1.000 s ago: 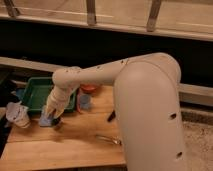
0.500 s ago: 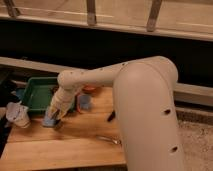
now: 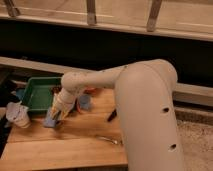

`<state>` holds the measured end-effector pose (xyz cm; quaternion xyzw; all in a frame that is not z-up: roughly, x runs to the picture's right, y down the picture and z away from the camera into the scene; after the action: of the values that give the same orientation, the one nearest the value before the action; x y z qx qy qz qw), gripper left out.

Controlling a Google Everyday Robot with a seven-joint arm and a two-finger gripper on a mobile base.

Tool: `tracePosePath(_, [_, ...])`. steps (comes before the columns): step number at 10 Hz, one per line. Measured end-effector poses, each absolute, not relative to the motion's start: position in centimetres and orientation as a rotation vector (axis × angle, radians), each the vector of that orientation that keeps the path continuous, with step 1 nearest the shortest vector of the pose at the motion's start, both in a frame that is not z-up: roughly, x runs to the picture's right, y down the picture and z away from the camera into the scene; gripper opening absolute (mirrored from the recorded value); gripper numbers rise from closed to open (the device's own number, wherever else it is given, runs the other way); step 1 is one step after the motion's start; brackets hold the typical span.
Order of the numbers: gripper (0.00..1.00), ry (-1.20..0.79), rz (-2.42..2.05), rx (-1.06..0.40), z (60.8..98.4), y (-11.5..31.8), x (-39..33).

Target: Place sponge in metal cup

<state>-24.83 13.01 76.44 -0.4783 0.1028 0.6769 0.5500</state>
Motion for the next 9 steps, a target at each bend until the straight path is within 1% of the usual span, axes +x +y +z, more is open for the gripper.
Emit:
tracePosePath(1, [0.77, 0.241, 1.603, -1.131, 76.4, 12.9, -24.9])
tracePosePath(6, [0.78, 0.231, 1.610, -1.103, 75.6, 12.1, -24.6])
tracePosePath(9, [0.78, 0.239, 1.610, -1.051, 74.4, 11.3, -24.5])
